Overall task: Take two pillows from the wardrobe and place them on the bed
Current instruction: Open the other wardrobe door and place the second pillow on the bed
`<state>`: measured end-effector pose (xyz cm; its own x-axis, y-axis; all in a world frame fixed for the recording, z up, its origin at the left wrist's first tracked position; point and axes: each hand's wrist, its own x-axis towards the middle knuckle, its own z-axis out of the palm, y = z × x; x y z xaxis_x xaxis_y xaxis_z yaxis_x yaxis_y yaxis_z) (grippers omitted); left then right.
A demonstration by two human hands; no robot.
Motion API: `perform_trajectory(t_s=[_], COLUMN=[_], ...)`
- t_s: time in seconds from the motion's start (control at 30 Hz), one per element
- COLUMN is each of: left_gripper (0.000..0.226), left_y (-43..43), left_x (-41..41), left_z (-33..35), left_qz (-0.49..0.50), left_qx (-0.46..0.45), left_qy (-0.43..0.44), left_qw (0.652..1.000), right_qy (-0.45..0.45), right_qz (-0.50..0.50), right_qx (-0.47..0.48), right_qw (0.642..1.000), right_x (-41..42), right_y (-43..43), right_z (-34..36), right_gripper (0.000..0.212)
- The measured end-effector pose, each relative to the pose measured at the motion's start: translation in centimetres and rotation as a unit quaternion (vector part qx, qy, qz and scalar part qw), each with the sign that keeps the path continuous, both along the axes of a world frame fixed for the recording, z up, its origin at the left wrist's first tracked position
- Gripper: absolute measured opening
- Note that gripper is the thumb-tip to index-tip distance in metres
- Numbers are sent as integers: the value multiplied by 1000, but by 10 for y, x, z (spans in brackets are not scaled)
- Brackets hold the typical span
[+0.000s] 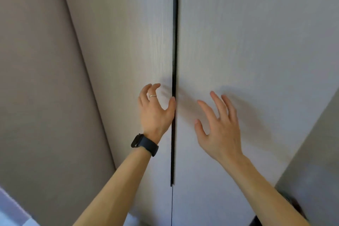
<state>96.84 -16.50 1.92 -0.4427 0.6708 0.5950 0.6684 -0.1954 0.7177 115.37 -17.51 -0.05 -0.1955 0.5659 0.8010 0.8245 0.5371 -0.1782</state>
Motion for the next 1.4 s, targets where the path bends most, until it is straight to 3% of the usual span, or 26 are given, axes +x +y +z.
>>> perform_trajectory(t_s=[0.17, 0.33, 0.47, 0.57, 0.97, 1.03, 1.1, 1.2, 1.3, 1.4], left_gripper=[58, 34, 26, 16, 6, 8, 7, 6, 18, 15], left_y=[10, 23, 34, 40, -35, -63, -92, -133, -167, -189], left_x=[1, 2, 5, 9, -11, -24, -40, -65, -88, -105], left_z=[2, -9, -26, -35, -32, -35, -37, -37, -31, -25], left_qz=[53, 18, -22, -24, -21, -19, -8, 23, 47, 75], left_qx=[-47, -103, -135, -123, -129, -132, -129, -131, -146, -182], left_qy=[10, 42, 82, 65, 51, 54, 49, 28, 46, 50], left_qw=[997, 994, 987, 990, 990, 990, 990, 991, 987, 979], right_qy=[-116, -201, -187, -189, -137, -93, 4, 81, 69, 71], right_qz=[-34, -91, -100, -104, -66, -6, 138, 353, 464, 482], right_qx=[52, 101, 157, 190, 151, 75, -57, -254, -277, -280], right_qw=[991, 970, 964, 958, 977, 993, 989, 897, 839, 827], right_x=[-21, -4, -3, -3, -11, -21, -39, -76, -121, -163], right_y=[41, 85, 101, 108, 95, 77, 44, -16, -56, -72], right_z=[9, -27, -39, -43, -41, -43, -54, -78, -94, -99], right_gripper=[64, 75, 71, 69, 67, 69, 69, 67, 67, 76])
